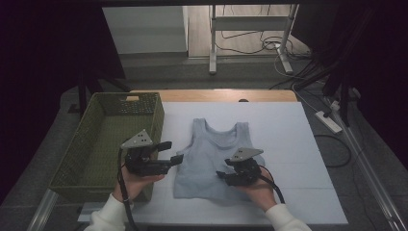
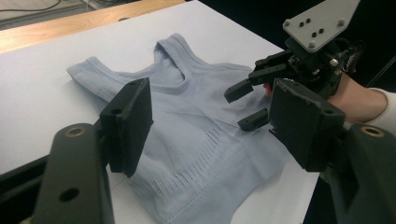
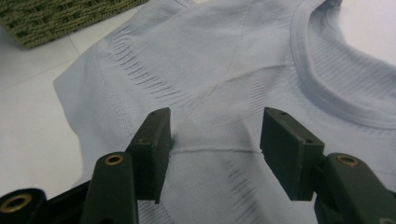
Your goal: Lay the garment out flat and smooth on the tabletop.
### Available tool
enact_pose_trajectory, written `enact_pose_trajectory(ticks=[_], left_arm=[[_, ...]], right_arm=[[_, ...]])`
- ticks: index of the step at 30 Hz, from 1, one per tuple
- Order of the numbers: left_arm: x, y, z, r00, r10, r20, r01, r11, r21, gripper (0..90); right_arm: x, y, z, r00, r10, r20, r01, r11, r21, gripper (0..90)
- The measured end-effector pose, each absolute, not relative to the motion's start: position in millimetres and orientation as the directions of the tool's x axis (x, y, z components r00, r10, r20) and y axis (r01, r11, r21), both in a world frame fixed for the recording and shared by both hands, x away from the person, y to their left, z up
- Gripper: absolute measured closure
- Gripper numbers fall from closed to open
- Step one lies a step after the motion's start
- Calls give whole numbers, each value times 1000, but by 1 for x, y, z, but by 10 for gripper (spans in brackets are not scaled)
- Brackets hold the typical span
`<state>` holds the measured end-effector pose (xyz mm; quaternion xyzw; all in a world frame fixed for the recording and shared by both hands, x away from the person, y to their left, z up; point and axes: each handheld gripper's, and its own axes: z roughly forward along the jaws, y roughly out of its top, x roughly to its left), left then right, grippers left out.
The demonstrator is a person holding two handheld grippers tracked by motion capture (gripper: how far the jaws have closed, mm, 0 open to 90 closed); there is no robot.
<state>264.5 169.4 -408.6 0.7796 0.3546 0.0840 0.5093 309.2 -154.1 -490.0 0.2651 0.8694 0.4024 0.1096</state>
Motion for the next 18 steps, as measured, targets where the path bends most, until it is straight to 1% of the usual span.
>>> enact_pose_trajectory(ticks=[4, 18], left_arm=[[265, 169, -409, 733, 641, -228, 467, -230, 854, 311], [265, 166, -411, 736, 639, -225, 470, -241, 849, 308]], right_arm=[[310, -155, -492, -831, 555, 36, 388, 533, 752, 435], [314, -148, -508, -829, 558, 34, 422, 583, 694, 432]])
